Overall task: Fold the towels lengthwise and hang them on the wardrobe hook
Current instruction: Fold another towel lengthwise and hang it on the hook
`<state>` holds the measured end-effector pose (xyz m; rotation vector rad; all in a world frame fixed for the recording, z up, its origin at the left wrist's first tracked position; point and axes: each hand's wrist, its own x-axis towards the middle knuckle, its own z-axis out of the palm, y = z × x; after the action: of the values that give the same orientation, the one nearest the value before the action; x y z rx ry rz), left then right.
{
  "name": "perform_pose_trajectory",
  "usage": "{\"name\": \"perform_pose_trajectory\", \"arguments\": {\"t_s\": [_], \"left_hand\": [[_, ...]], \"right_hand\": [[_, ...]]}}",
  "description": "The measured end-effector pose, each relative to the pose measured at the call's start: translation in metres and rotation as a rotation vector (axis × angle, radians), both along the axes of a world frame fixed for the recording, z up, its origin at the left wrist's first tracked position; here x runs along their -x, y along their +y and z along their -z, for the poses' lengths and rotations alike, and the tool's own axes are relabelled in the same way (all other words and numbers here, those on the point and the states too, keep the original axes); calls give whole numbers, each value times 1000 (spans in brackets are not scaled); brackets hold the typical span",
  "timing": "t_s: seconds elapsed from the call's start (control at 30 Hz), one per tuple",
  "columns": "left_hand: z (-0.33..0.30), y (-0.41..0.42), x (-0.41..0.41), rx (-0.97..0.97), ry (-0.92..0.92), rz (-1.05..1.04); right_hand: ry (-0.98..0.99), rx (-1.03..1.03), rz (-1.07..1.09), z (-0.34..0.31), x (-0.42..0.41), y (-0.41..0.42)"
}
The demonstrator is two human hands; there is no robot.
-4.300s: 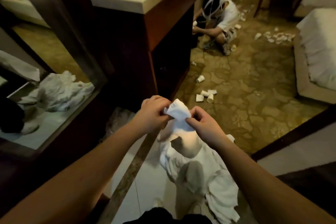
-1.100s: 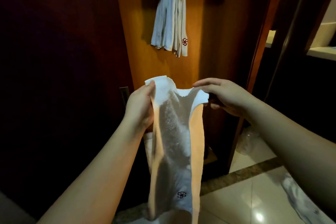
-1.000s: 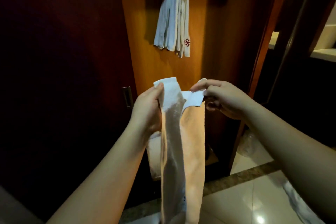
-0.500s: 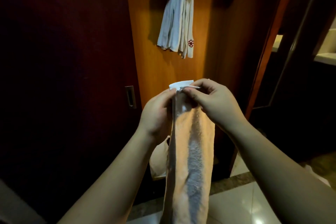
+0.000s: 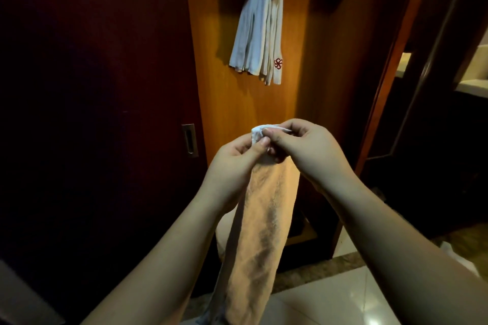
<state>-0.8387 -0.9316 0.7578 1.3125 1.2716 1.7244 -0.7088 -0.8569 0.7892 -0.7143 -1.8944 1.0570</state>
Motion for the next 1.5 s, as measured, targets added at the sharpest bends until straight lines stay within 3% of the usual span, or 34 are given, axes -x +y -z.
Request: {"name": "perform_pose_trajectory", "arguments": {"t_s": [0.13, 0.27, 0.43, 0.53, 0.67, 0.83, 1.13, 1.27, 1.5], "left_hand": [[2, -2, 1, 41, 42, -20], [3, -4, 9, 64, -51, -32], [3, -9, 27, 47, -138, -36], [5, -14, 37, 55, -156, -37], [8, -21, 46, 67, -128, 2], [11, -27, 58, 62, -127, -40], [11, -32, 59, -24, -145, -148], [8, -30, 48, -61, -203, -123], [8, -23, 35, -77, -147, -168]], "right_hand": [[-102, 52, -47, -5, -1, 3], [-354, 115, -154, -17, -10, 10], [-765, 21, -281, -15, -30, 28], [-1083, -110, -245, -2, -38, 41], [-1180, -300, -208, 3, -48, 52], [-976, -413, -181, 1, -57, 58], [-140, -276, 21, 20, -50, 30], [128, -177, 127, 35, -36, 24], [338, -280, 281, 45, -30, 25]]}}
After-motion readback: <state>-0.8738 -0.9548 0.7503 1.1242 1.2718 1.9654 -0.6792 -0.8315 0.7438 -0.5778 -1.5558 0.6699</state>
